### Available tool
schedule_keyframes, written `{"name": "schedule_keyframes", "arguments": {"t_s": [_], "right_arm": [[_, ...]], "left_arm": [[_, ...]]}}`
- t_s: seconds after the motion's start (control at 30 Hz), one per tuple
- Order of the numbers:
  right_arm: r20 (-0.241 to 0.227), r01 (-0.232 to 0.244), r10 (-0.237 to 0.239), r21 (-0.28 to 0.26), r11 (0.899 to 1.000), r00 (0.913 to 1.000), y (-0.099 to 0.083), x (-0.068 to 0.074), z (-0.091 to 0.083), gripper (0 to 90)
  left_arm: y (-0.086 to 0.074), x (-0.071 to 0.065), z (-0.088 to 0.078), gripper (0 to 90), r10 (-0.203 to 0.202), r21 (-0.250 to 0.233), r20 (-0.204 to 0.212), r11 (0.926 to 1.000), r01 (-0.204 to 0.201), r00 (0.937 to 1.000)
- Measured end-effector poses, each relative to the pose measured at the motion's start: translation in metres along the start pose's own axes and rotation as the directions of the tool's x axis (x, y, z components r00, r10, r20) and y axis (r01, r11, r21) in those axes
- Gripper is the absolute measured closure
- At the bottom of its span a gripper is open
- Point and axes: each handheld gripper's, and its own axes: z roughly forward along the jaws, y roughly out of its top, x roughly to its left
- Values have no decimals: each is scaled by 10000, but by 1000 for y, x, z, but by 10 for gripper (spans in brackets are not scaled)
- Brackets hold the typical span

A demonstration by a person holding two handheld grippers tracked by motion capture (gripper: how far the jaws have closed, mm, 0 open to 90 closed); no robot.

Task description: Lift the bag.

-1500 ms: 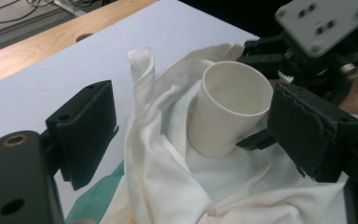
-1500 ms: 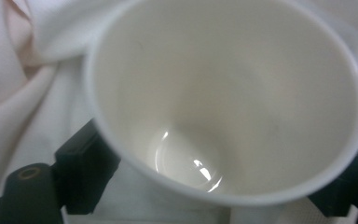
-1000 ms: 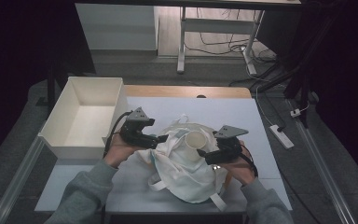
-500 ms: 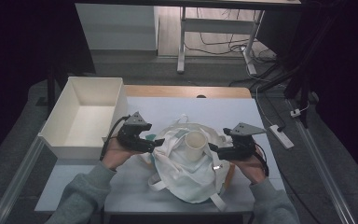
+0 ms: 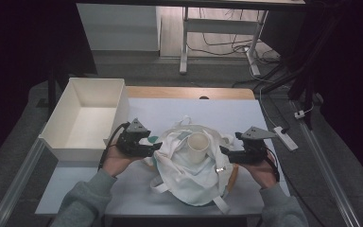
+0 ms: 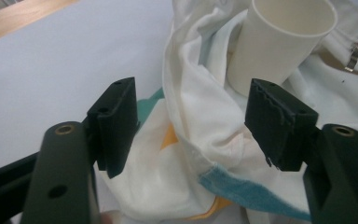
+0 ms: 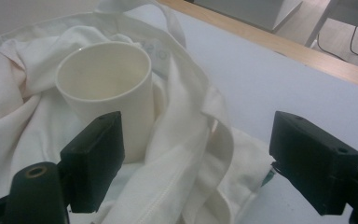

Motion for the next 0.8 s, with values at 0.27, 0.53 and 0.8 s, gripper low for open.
{"name": "schedule_keyframes", "arguments": {"t_s": [0.27, 0.53, 0.8], "right_arm": [[-2, 74, -74, 135, 9999, 10000, -4, 1, -3, 178], [-19, 191, -190, 284, 9994, 9998, -8, 2, -4, 178], [12, 222, -223, 545, 9983, 9997, -11, 5, -1, 178]], "left_arm": [[-10, -6, 6, 484, -42, 469, 46, 9989, 40, 10000], [-16, -1, 7, 564, -436, 574, -384, 9973, 457, 9983], [-22, -3, 18, 600, -396, 1106, -423, 9929, 441, 9983]]}}
